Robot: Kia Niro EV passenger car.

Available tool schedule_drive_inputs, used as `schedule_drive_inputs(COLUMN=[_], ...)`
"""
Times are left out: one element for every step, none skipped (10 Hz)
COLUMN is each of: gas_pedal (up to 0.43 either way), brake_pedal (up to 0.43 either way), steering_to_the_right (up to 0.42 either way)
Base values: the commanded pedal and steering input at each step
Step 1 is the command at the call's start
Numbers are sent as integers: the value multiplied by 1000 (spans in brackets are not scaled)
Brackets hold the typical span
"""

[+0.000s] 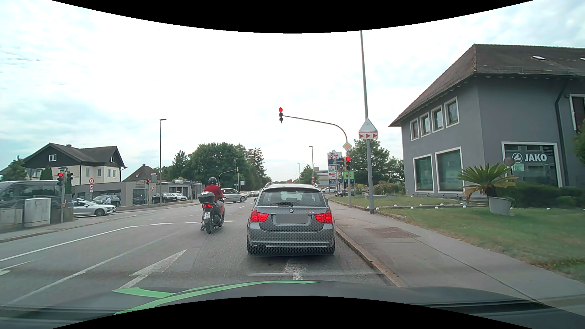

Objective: Follow the waypoints while adhering to traffic rules and regulations

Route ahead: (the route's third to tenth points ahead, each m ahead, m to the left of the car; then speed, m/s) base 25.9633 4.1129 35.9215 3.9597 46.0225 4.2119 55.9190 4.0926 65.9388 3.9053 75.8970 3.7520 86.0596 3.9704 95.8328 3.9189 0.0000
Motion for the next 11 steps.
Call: schedule_drive_inputs(gas_pedal=[0,0,0,0,0,0,0,0,0,0,0], brake_pedal=[378,384,378,378,378,378,384,378,378,378,384], steering_to_the_right=[1,1,1,1,1,1,1,1,1,1,1])
